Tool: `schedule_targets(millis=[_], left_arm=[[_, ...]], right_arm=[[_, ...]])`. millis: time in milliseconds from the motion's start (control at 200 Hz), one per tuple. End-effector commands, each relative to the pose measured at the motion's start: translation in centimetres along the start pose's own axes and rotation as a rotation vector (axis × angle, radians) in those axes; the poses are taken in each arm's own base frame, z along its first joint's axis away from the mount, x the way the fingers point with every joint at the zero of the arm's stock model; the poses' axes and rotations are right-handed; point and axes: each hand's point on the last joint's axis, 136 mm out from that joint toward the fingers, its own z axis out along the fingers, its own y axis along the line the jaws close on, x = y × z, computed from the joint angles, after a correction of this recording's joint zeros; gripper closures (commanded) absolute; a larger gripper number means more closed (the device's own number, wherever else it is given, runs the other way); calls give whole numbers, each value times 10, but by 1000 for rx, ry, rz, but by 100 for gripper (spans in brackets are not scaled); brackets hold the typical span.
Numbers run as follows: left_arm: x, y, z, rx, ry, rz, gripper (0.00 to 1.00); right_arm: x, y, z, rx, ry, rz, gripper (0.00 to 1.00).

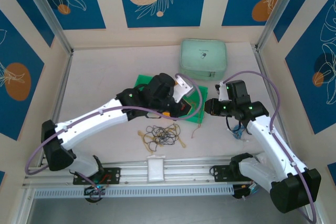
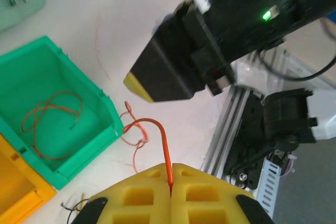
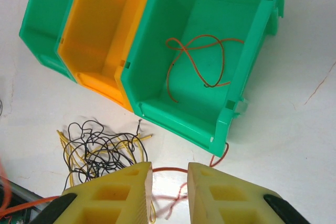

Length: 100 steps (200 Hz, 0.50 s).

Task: Untangle the cables

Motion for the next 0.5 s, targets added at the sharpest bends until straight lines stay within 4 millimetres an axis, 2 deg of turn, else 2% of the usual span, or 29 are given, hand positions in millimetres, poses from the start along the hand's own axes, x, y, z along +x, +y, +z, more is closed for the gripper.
schedule_targets(millis=[0,200,365,495], left_arm=[[-41,-14,-36,39,-144,16,100],[-65,-7,-65,-25,-247,38,100],[-68,5,-65,-53,-256,24,100],[-76,10,-64,-58,-262,30,100]], right_arm=[[1,5,-4,-20,-14,-2,75],[-11,-1,-22,32,-123,-11,75],[-20,-4,-45,60,-247,-14,75],[-23,-3,-54,56,-285,-15,75]])
